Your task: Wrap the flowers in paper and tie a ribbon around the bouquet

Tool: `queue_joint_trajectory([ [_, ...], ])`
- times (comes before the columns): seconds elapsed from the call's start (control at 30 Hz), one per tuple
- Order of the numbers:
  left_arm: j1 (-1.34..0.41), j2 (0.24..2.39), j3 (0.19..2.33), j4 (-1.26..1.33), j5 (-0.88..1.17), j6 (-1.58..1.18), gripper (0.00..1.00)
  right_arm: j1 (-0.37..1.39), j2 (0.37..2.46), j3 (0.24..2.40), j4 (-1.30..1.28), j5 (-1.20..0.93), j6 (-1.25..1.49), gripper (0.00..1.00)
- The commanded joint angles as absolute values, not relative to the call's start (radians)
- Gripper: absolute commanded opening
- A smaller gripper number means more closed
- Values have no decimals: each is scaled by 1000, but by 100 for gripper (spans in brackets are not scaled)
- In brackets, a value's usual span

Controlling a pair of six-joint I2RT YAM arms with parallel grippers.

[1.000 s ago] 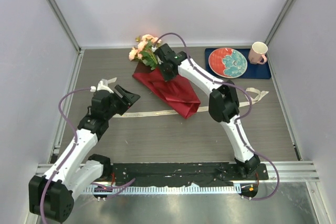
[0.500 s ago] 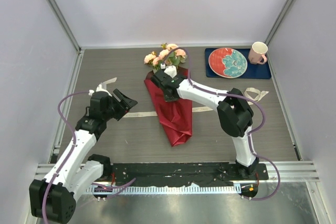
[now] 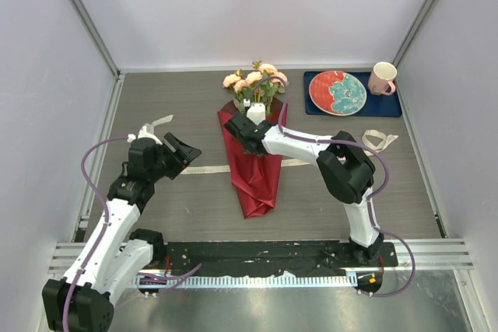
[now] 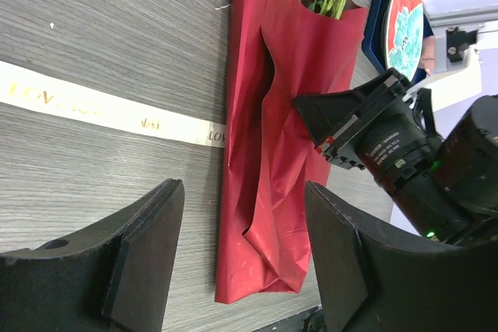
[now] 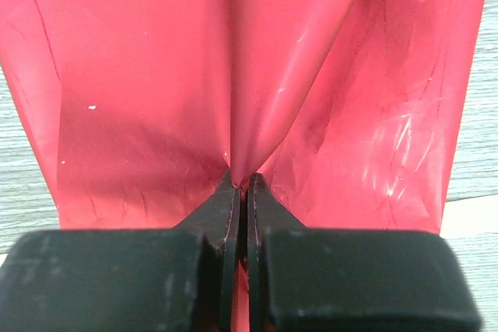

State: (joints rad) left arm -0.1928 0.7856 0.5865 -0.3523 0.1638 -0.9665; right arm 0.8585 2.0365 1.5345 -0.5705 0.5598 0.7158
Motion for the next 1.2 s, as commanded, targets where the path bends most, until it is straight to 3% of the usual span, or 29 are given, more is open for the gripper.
queue_joint_trajectory([
  [0.0, -183, 765, 584, -356, 183, -960, 67, 876, 2017, 1493, -482, 588, 726, 0],
  [0.23, -169, 790, 578, -351, 181, -959, 68, 887, 1980, 1410, -433, 580, 730, 0],
  [0.3, -150, 802, 580, -357, 161, -954, 75, 887, 1994, 1419, -434, 575, 709, 2],
  [0.37, -123, 831, 594, -376, 155, -951, 85, 885, 1993, 1445, -455, 549, 680, 18],
  [0.4, -83, 847, 604, -405, 150, -942, 88, 885, 1967, 1457, -472, 535, 675, 45],
  [0.43, -62, 889, 629, -423, 131, -934, 96, 885, 1945, 1468, -488, 517, 661, 54],
  [0.5, 32, 954, 662, -471, 126, -888, 100, 885, 1895, 1476, -497, 457, 634, 74],
  [0.57, 114, 1078, 733, -511, 133, -846, 100, 879, 1803, 1488, -557, 399, 597, 83],
  [0.73, 160, 1276, 897, -620, 49, -744, 100, 737, 1472, 1346, -615, 342, 525, 93],
  [0.87, 160, 1272, 879, -574, -32, -773, 100, 262, 1315, 1154, -555, 131, 441, 95],
  [0.9, 160, 1267, 865, -569, -35, -794, 100, 94, 1306, 1110, -545, 144, 430, 95],
  [1.03, 155, 1244, 828, -526, -3, -816, 98, -160, 1305, 999, -444, 163, 434, 95],
  [1.13, 144, 1229, 815, -508, 52, -813, 93, -257, 1373, 939, -322, 150, 451, 93],
  [1.17, 124, 1223, 813, -505, 60, -805, 92, -270, 1399, 942, -301, 132, 440, 88],
])
